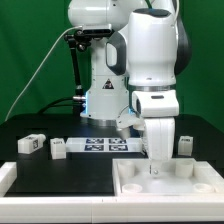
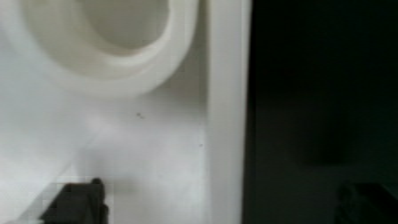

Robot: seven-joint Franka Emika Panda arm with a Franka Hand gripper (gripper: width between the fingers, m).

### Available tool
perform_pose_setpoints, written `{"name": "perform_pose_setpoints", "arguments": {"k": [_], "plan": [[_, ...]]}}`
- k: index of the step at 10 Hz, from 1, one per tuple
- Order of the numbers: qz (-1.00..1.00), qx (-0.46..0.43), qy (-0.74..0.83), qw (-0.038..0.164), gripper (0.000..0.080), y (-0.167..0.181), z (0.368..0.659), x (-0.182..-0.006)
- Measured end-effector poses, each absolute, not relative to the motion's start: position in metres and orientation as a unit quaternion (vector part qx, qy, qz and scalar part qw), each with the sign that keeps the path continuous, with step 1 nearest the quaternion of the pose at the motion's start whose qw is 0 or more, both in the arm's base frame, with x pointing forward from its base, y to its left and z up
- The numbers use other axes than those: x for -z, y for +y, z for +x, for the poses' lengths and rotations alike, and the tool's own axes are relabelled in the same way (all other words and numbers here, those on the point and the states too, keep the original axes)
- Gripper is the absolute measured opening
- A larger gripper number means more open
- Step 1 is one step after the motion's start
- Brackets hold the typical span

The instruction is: Assemble one leg

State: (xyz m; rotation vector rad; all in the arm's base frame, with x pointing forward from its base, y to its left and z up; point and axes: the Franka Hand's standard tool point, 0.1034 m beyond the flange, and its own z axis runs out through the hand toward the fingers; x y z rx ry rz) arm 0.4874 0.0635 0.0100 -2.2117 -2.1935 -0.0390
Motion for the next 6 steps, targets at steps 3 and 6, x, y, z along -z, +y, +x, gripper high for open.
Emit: {"name": "perform_pose_setpoints", "arguments": {"k": [3, 6], "plan": [[-0.725, 0.019, -0.689, -0.001, 0.0649, 0.071, 0.483, -0.035], [-0.758, 0.017, -0.652, -0.017, 0.0649, 0.083, 0.474, -0.069]]}}
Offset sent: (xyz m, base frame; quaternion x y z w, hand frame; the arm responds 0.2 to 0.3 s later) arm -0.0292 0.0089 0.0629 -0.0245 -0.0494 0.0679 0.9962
